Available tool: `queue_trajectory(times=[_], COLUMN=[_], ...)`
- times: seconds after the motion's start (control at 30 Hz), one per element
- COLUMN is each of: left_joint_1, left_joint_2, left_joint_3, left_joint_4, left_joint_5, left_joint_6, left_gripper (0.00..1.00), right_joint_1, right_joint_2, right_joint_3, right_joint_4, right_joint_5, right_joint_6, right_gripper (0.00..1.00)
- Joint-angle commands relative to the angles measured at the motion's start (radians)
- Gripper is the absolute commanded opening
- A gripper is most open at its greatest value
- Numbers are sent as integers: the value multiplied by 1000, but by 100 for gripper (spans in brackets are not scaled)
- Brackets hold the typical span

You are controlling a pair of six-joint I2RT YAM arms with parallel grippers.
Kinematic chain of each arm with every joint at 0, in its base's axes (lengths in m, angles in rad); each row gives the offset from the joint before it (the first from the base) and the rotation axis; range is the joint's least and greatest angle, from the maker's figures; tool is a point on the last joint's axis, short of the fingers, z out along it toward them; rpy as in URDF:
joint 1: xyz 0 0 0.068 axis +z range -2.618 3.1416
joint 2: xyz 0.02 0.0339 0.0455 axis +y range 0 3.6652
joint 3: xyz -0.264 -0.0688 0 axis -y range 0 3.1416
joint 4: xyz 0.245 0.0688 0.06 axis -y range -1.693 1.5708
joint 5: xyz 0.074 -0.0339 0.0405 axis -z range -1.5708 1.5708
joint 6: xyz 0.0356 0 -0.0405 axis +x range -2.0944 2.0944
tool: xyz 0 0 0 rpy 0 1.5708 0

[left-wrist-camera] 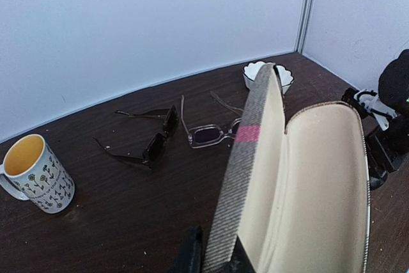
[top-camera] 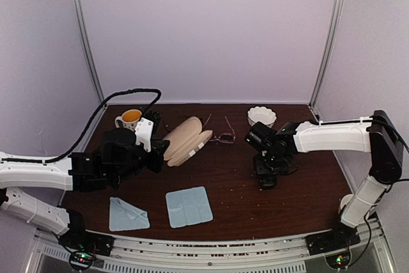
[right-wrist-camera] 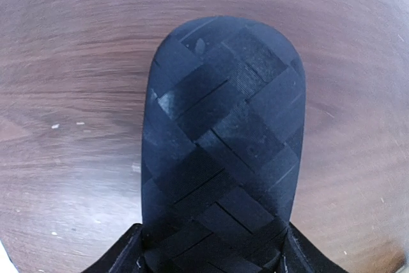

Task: Organize the sunglasses
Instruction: Pass from the left arm to the right, then place the opened sunglasses case at the center of the board.

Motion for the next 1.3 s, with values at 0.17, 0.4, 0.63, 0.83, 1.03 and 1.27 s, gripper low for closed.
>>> queue_trajectory(times=[0.17,0.4,0.63,0.83,1.03,1.27], left_joint_1=[-4,-4,-4,-4,-4,-4], left_joint_2=[-28,11,66,110,169,192], left_joint_3=[-13,11,74,113,131,149], left_joint_4=[55,79,82,70,116,124], left_joint_5=[-3,-6,-53,-76,-24,21], left_joint_6=[-63,-76,-133,-241,-270,-308], left_gripper=[0,0,0,0,0,0], right_joint_1=[41,72,119,159,203,218], right_joint_2=[23,-85,-262,-406,-380,-325], right_joint_3=[66,98,103,-69,-87,-100], right_joint_4=[-9,-4,90,433,582,778], right_joint_5=[13,21,-49,-267,-324,-369], right_joint_6=[-106,-93,-31,27,50,61], right_gripper=[81,100,100,96,97,98])
